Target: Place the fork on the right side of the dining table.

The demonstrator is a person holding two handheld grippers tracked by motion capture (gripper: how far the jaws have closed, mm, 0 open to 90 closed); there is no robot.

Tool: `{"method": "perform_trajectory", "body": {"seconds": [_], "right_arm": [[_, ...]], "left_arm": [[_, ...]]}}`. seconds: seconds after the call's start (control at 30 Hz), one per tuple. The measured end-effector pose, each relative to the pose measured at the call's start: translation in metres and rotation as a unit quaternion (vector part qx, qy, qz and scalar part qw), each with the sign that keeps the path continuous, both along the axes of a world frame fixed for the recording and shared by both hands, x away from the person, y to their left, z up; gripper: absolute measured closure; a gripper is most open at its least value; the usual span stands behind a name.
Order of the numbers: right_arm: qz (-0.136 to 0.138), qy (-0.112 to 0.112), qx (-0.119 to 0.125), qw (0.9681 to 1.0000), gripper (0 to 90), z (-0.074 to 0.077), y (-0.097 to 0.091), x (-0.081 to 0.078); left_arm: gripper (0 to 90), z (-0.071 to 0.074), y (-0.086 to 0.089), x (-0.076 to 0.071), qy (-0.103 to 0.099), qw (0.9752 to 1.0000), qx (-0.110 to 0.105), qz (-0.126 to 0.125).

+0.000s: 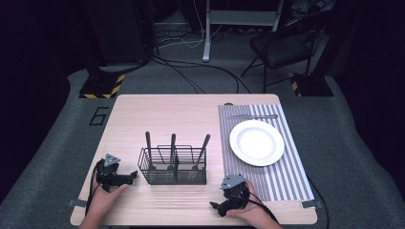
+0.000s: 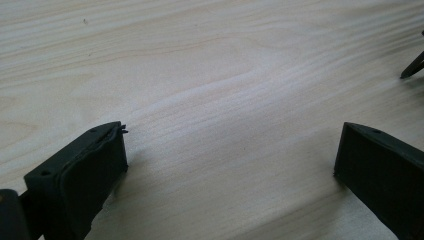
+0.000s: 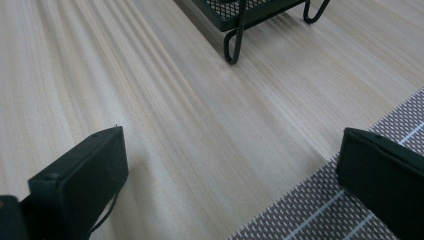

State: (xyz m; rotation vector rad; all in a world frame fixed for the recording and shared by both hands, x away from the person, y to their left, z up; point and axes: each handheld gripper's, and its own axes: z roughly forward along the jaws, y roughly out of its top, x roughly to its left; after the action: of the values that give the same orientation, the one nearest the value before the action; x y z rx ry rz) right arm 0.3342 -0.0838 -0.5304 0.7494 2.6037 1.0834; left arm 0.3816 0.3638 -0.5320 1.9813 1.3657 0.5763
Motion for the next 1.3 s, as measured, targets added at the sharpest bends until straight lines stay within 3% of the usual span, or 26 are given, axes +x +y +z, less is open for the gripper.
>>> {"method": "perform_trajectory", "body": {"seconds": [0.93,1.0,1.07,1.27,1.3], "right_arm": [[-0.009,0.000,0.004,1.0000,2.5,0.000,0.000,-0.001],[-0.019,-0.004,0.006,0.9998,7.1,0.001,-0.001,-0.001],[-0.025,-0.005,0.010,0.9996,17.6,0.003,-0.002,-0.002],[-0.027,0.000,0.021,0.9994,21.0,0.009,-0.003,-0.004],[-0.027,0.001,0.032,0.9991,22.6,0.013,-0.003,-0.004]], "left_arm": [[0.1,0.000,0.000,0.000,0.000,1.0000,0.000,0.000],[0.1,0.000,0.000,0.000,0.000,1.0000,0.000,0.000],[0.1,0.000,0.000,0.000,0.000,1.0000,0.000,0.000],[0.1,0.000,0.000,0.000,0.000,1.0000,0.000,0.000],[0.1,0.000,0.000,0.000,0.000,1.0000,0.000,0.000]]}}
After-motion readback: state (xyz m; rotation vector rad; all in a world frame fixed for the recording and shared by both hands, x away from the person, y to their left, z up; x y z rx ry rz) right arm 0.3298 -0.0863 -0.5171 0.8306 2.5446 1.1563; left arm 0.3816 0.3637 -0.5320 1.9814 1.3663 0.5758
